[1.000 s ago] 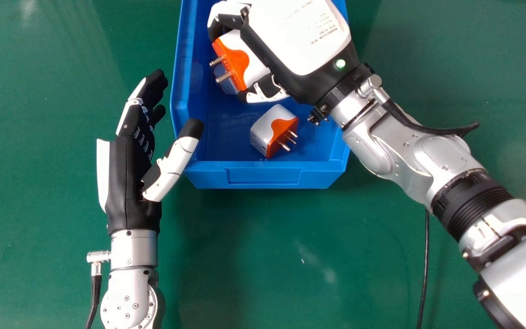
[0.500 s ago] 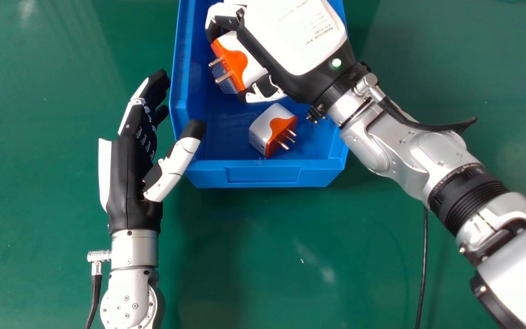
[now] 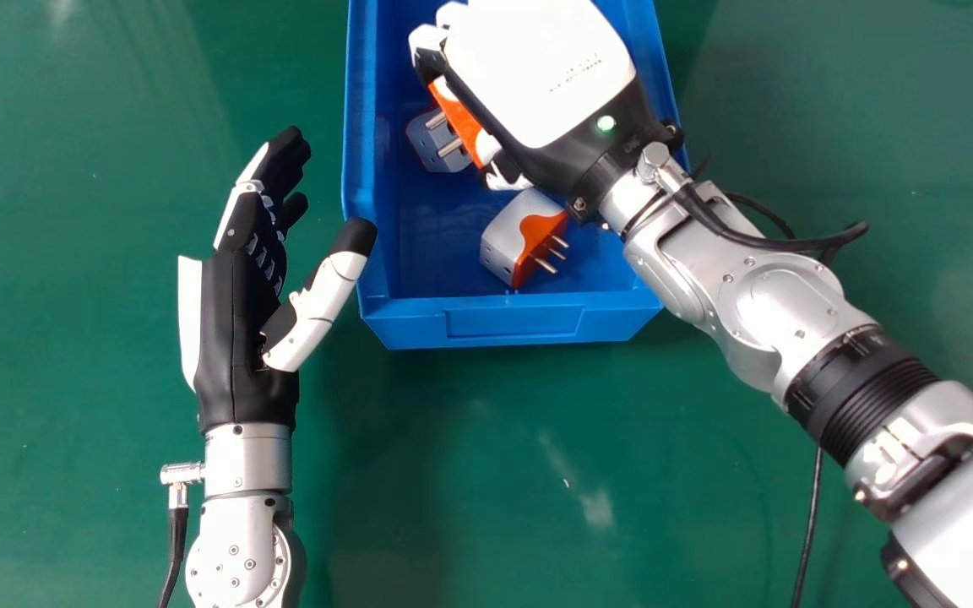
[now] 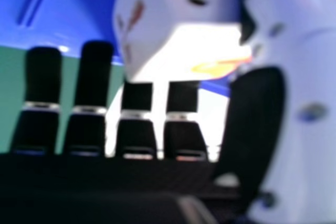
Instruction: Pick all objects and put in blue box
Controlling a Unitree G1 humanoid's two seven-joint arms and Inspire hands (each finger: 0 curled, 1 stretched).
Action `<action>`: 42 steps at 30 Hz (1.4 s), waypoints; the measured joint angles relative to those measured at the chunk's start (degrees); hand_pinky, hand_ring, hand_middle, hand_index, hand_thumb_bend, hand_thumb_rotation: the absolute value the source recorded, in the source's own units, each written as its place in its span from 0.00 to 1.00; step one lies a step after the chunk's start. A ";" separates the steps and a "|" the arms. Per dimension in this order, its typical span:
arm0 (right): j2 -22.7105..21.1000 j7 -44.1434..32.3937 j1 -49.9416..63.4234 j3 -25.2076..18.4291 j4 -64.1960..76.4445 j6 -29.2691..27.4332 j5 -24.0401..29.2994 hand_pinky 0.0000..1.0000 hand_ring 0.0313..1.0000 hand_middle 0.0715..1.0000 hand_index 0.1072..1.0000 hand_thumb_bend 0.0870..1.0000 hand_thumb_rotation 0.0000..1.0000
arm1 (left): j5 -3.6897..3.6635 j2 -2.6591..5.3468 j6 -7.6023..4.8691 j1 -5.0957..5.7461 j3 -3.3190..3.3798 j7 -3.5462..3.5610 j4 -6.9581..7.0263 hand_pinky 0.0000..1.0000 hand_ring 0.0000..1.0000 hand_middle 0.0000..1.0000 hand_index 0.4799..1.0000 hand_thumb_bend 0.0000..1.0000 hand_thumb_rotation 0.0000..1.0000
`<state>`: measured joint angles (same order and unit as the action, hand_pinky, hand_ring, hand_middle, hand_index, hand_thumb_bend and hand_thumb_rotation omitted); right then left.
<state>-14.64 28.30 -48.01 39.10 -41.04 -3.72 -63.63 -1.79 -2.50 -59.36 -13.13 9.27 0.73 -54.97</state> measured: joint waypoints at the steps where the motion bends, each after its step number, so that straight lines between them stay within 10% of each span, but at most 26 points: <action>1: -0.11 -0.09 0.16 0.00 0.49 0.43 0.02 0.89 0.91 0.92 0.80 0.92 0.13 | -0.06 0.02 0.00 -0.03 0.00 0.07 0.00 0.90 0.91 0.88 0.70 0.81 0.50; 20: -1.46 -0.67 1.80 -1.90 5.45 0.53 1.26 1.00 1.00 1.00 0.95 1.00 0.25 | -0.33 -0.05 0.11 -0.52 0.00 0.03 -0.10 0.91 0.91 0.88 0.71 0.81 0.50; 29: -1.89 -3.00 10.34 -9.78 21.40 2.47 7.34 1.00 1.00 1.00 0.98 0.99 0.27 | -0.03 -0.10 0.09 -0.69 -0.02 -0.15 -0.39 0.91 0.91 0.88 0.70 0.82 0.51; 42: -2.94 -9.68 23.88 -15.65 40.71 -0.94 13.83 1.00 1.00 1.00 0.99 0.97 0.27 | -1.04 -0.34 0.02 -0.68 0.10 1.59 -0.47 0.90 0.91 0.87 0.69 0.82 0.50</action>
<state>-17.58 18.63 -24.13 23.45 -0.33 -4.65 -49.80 -2.83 -2.85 -59.33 -13.82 9.38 2.32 -55.43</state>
